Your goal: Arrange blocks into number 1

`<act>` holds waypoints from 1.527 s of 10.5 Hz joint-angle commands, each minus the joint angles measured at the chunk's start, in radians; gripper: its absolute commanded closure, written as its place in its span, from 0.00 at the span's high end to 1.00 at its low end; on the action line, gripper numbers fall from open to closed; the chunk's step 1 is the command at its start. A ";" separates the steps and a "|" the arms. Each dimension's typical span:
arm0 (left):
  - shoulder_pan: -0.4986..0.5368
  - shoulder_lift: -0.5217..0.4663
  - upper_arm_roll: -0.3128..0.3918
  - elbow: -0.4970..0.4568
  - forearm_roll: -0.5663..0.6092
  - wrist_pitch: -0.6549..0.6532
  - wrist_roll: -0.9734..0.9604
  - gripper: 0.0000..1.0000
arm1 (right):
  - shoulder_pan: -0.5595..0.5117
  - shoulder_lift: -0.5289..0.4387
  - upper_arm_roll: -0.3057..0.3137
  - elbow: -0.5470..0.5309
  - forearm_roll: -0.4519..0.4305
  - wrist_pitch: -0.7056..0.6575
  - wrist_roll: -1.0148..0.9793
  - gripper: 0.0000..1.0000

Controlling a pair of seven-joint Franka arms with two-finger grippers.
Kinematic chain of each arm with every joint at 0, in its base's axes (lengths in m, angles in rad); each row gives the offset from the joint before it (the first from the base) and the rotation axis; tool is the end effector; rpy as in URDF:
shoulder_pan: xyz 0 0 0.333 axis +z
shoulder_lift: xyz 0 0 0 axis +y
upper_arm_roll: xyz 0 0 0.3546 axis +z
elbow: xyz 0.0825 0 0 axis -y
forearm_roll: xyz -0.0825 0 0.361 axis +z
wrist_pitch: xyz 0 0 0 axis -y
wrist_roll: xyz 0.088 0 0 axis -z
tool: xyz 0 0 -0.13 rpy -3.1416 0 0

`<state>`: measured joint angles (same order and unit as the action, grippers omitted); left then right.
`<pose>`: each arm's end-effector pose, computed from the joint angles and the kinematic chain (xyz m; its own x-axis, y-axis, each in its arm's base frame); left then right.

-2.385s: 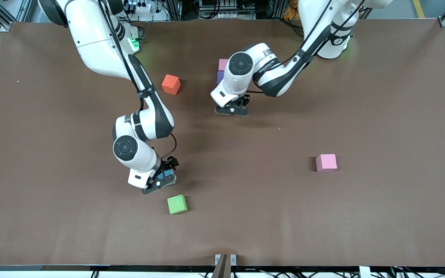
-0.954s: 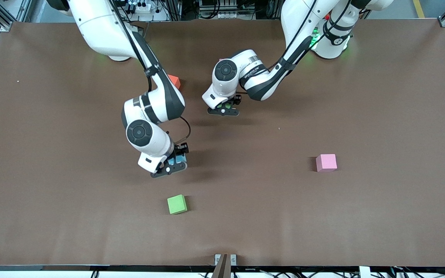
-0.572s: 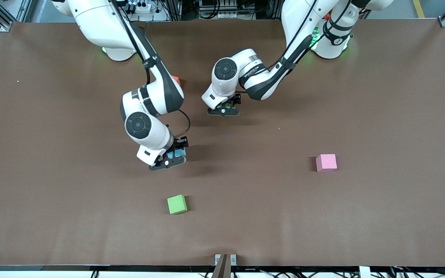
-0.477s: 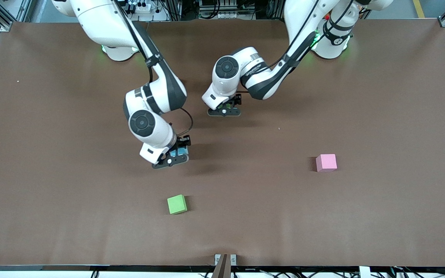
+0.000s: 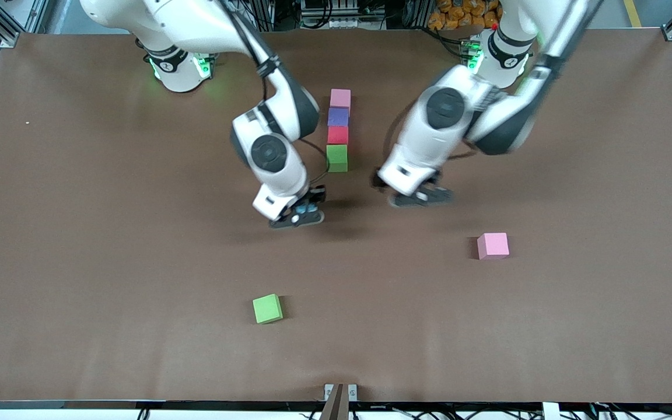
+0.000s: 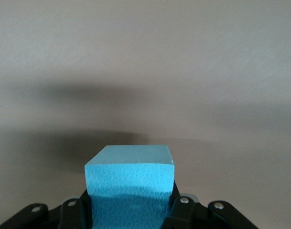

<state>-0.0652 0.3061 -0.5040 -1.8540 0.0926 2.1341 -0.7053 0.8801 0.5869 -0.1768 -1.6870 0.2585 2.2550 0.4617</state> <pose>0.5321 -0.3068 0.4028 0.9938 0.1065 -0.0318 0.1083 -0.9922 0.0610 0.5015 0.4603 0.2856 0.9926 0.1079 -0.0557 0.1029 -0.9910 -0.0852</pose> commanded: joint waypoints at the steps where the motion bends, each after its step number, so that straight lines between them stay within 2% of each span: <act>1: 0.126 -0.080 -0.005 -0.033 0.004 -0.046 0.164 1.00 | 0.089 0.042 -0.006 -0.013 0.007 0.070 0.113 0.00; 3: 0.143 -0.107 0.068 -0.031 0.001 -0.100 0.327 1.00 | 0.137 0.062 -0.006 -0.013 0.005 0.072 0.144 0.00; 4: 0.148 -0.113 0.076 -0.030 -0.002 -0.112 0.386 1.00 | 0.158 0.068 -0.006 -0.013 0.004 0.074 0.172 0.01; 10: 0.156 -0.205 0.073 -0.005 -0.011 -0.169 0.402 1.00 | 0.194 0.067 -0.007 -0.032 -0.007 0.066 0.178 0.03; 16: 0.157 -0.239 0.071 0.048 -0.013 -0.212 0.402 1.00 | 0.194 0.067 -0.012 -0.034 -0.031 0.072 0.178 0.03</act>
<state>0.0887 0.0956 -0.4309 -1.8245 0.0926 1.9510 -0.3181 1.0618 0.6627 -0.1777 -1.7091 0.2479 2.3221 0.6217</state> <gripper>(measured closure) 0.000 0.441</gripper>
